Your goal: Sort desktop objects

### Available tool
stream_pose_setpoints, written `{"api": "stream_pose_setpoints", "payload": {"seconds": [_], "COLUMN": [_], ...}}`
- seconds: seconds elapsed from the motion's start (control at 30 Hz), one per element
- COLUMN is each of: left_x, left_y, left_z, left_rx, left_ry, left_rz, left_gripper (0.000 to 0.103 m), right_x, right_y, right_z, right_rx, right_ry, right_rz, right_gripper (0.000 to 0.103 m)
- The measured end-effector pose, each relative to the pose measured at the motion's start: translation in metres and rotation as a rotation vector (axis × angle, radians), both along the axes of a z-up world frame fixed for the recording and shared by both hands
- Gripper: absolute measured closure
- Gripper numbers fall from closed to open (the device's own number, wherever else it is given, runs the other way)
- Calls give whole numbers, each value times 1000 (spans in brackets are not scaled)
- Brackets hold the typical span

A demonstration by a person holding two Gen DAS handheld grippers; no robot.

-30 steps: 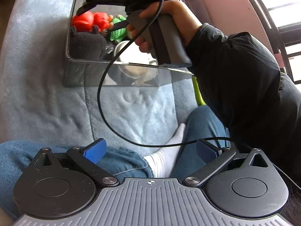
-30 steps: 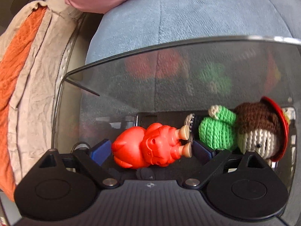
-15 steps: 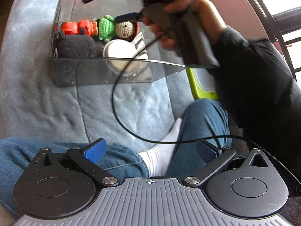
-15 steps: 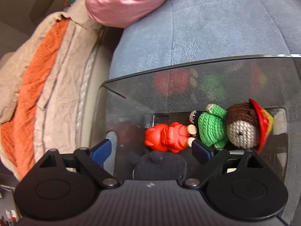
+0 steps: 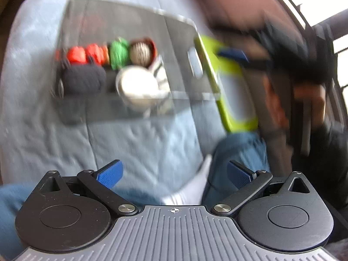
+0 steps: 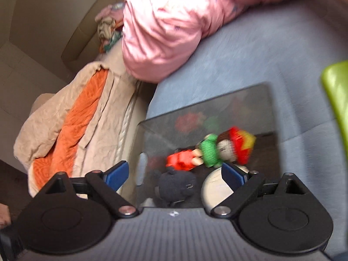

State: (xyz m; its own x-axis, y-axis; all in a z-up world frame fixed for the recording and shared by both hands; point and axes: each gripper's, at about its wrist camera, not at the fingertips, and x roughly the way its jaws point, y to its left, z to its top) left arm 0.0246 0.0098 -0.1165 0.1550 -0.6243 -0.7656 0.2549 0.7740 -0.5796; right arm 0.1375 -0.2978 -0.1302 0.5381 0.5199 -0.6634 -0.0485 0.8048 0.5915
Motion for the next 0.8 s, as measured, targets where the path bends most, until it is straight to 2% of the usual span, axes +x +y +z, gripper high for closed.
{"api": "stream_pose_setpoints", "payload": {"seconds": [0.07, 0.17, 0.2, 0.3, 0.57, 0.67, 0.8], "left_x": [15, 39, 47, 72, 136, 152, 169], "left_y": [14, 32, 37, 55, 99, 92, 82], "left_z": [-3, -13, -16, -25, -52, -69, -86], "left_rx": [-33, -67, -78, -112, -200, -202, -237], "left_ry": [-7, -1, 1, 6, 25, 65, 104], "left_rz": [45, 110, 132, 198, 367, 361, 351], "left_gripper": [0, 0, 0, 0, 0, 0, 0], "right_x": [-11, -24, -27, -28, -11, 3, 16], "right_y": [-18, -49, -58, -86, -109, -106, -104], "right_z": [7, 5, 2, -16, -69, -84, -99], "right_rx": [-44, -25, -11, 36, 108, 135, 157], "right_ry": [-49, -68, -62, -18, 47, 66, 89], "right_rz": [-18, -46, -59, -106, -150, -132, -142], "right_gripper": [10, 10, 13, 30, 33, 38, 39]}}
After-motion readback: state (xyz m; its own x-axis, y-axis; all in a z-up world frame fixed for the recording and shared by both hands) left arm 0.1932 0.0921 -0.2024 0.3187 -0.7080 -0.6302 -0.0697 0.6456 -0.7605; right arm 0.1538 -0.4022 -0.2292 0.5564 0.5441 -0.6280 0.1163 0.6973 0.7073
